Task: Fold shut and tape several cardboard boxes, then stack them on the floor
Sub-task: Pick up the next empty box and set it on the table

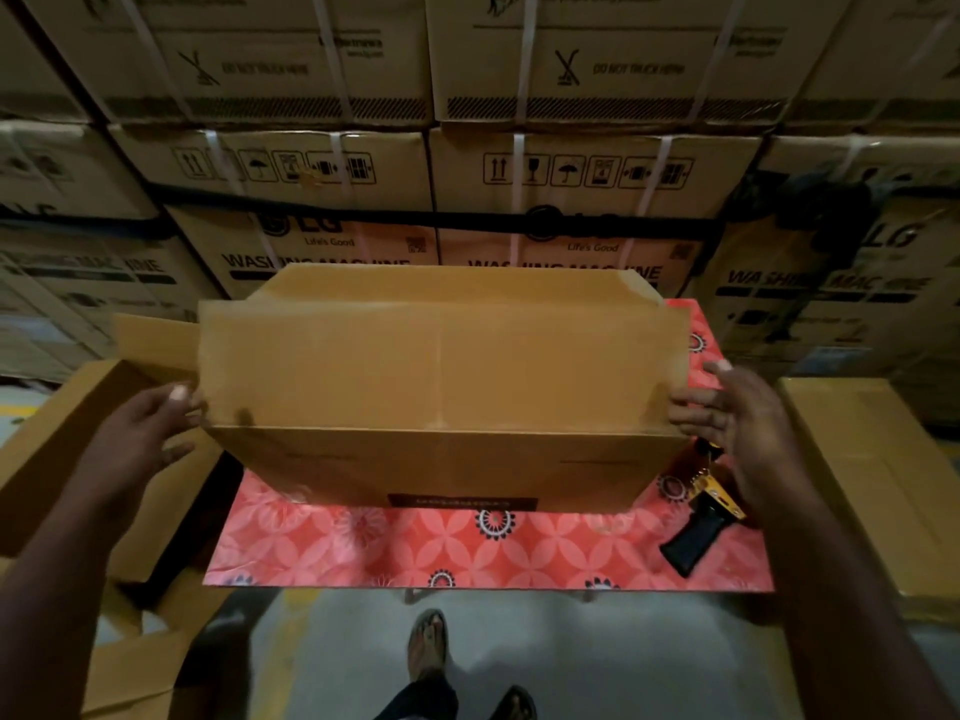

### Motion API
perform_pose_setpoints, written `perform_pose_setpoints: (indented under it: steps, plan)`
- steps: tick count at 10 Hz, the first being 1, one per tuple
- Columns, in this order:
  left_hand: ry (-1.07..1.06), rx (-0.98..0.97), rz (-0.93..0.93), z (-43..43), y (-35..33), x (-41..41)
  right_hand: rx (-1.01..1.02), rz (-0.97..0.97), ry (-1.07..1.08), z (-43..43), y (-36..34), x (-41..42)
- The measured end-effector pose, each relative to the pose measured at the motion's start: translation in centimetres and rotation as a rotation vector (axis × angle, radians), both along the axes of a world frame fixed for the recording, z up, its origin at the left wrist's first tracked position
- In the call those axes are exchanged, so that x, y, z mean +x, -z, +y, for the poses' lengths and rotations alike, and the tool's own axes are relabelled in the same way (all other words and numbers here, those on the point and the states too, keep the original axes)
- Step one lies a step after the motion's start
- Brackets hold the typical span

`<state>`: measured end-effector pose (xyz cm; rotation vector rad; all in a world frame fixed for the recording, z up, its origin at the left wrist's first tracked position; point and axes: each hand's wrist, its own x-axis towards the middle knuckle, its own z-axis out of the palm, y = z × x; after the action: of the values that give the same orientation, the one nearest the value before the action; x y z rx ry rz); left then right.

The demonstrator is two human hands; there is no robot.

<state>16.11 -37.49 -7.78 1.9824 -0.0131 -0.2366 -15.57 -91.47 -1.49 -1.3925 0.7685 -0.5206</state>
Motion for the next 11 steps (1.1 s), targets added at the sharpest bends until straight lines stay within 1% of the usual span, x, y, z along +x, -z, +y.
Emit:
perform_pose_setpoints:
  steps: [1, 2, 3, 4, 5, 6, 7, 8, 9, 11]
  plan:
    - [-0.030, 0.192, -0.050, -5.8, -5.1, -6.0, -0.103, 0.146, 0.071, 0.2, 1.6, 1.1]
    - [-0.013, 0.379, -0.061, -7.0, -3.7, -5.9, -0.290, 0.316, 0.070, 0.9, 2.0, 1.7]
    - [0.007, 0.567, -0.229, -7.6, -3.1, -4.5, -0.580, 0.428, 0.058, 2.5, 0.6, 2.7]
    - [0.036, 0.680, -0.422, -10.2, -4.3, -3.8, -0.843, 0.347, 0.019, 3.7, -0.5, 4.9]
    - [0.095, 0.615, -0.597, -14.7, -6.2, -4.1, -1.053, 0.265, -0.067, 4.8, -1.1, 8.2]
    - [0.235, 0.582, -0.683, -19.0, -6.7, -3.5, -1.189, 0.315, -0.163, 6.2, -1.2, 12.0]
    - [0.392, 0.581, -0.629, -21.8, -5.4, -2.1, -1.210, 0.491, -0.287, 6.4, 0.8, 14.9]
    - [0.484, 0.563, -0.550, -22.6, -3.4, -1.6, -1.171, 0.572, -0.363, 6.0, 3.4, 15.5]
    - [0.447, 0.563, -0.552, -22.5, -2.3, -1.9, -1.155, 0.582, -0.356, 5.8, 4.5, 15.0]
    - [0.362, 0.700, -0.596, -22.7, -2.5, -2.2, -1.138, 0.575, -0.341, 5.3, 4.4, 14.2]
